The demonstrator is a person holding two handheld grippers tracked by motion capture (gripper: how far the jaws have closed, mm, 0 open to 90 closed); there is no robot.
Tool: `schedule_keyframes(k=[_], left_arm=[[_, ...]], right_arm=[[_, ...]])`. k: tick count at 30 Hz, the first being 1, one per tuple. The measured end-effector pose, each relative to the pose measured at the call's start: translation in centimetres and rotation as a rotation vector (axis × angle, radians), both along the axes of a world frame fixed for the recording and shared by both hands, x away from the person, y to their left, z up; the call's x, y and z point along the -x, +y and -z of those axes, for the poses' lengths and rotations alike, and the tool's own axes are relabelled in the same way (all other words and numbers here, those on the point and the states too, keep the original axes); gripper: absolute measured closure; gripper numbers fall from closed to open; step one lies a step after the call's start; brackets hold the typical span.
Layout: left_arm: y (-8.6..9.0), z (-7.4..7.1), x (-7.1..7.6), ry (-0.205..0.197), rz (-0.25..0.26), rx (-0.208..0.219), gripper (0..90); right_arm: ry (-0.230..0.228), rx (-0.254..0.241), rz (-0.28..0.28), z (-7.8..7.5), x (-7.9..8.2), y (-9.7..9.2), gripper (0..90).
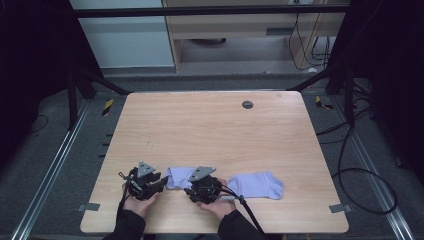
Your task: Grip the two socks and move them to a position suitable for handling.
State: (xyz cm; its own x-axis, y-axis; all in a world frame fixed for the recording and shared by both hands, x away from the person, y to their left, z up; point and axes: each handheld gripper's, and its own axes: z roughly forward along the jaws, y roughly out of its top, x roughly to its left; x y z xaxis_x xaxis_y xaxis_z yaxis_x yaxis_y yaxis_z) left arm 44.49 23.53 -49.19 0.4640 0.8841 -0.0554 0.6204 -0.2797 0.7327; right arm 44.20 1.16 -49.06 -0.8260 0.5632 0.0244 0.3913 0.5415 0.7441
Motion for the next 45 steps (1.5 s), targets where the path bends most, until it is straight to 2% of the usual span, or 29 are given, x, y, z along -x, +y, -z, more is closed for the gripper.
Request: schedule_keyframes(k=[3,5,9,11,14,16,18,19,20,22,23,25,28,29,30,32,34,38,40,43,45], left_arm=[[0.0,0.2,-0.1,0.013,0.007,-0.004,67.6],[-0.1,0.3,-0.2,0.016,0.009,-0.008,68.8],[-0.1,0.4,-0.2,0.025,0.014,-0.015,74.7],[-0.3,0.5,-0.2,0.029,0.024,-0.017,77.9],[-0.4,0.5,-0.2,0.03,0.03,-0.019,82.2],[-0.4,0.4,-0.2,0.031,0.039,-0.024,84.7],[-0.4,0.4,-0.3,0.032,0.043,-0.023,85.8],[-0.4,0.4,-0.3,0.032,0.043,-0.023,86.0],[-0.4,0.4,-0.3,0.033,0.047,-0.025,86.1],[-0.4,0.4,-0.3,0.034,0.051,-0.029,86.3],[-0.4,0.4,-0.3,0.034,0.051,-0.029,86.3],[-0.4,0.4,-0.3,0.034,0.054,-0.031,86.4],[-0.4,0.3,-0.3,0.032,0.059,-0.036,86.4],[-0.4,0.3,-0.3,0.032,0.059,-0.036,86.4],[-0.4,0.3,-0.3,0.03,0.062,-0.039,86.4],[-0.4,0.3,-0.3,0.031,0.064,-0.04,86.4],[-0.4,0.3,-0.3,0.029,0.065,-0.043,86.4],[-0.4,0.3,-0.3,0.028,0.067,-0.045,86.3],[-0.4,0.3,-0.3,0.027,0.067,-0.044,86.2],[-0.3,0.3,-0.3,0.022,0.063,-0.035,84.0],[-0.2,0.0,-0.2,0.006,0.056,-0.026,81.7]], right_arm=[[0.002,0.023,0.003,0.7,-0.2,0.6,66.7],[0.01,0.018,0.003,1.0,-0.3,0.6,68.6],[0.012,0.015,0.007,1.0,-0.4,0.7,74.4],[0.015,0.018,0.01,1.0,-0.4,0.7,81.4],[0.02,0.022,0.018,0.8,-0.4,0.7,83.7],[0.032,-0.01,0.016,0.6,-0.4,0.6,84.0],[0.025,-0.055,0.016,0.1,-0.4,0.3,84.0],[0.025,-0.055,0.016,0.1,-0.4,0.3,84.0],[0.02,-0.103,0.031,-0.9,-0.5,-0.1,84.0],[0.001,-0.135,0.057,-1.8,-0.9,-0.4,83.9],[0.001,-0.135,0.057,-1.8,-0.9,-0.4,83.9],[-0.005,-0.18,0.113,-2.6,-1.8,-0.7,83.5],[-0.009,-0.199,0.169,-3.0,-3.0,-0.8,83.2],[-0.009,-0.199,0.169,-3.0,-3.0,-0.8,83.2],[-0.012,-0.195,0.204,-3.0,-3.8,-0.7,83.1],[-0.015,-0.19,0.22,-2.9,-4.3,-0.7,83.1],[-0.012,-0.176,0.262,-2.6,-5.7,-0.6,83.0],[-0.008,-0.144,0.301,-2.1,-7.3,-0.5,82.4],[-0.007,-0.138,0.309,-2.0,-7.6,-0.4,81.7],[-0.04,-0.111,0.319,-1.8,-8.3,-0.5,70.7],[-0.065,-0.115,0.335,-2.2,-8.5,-0.8,65.3]])
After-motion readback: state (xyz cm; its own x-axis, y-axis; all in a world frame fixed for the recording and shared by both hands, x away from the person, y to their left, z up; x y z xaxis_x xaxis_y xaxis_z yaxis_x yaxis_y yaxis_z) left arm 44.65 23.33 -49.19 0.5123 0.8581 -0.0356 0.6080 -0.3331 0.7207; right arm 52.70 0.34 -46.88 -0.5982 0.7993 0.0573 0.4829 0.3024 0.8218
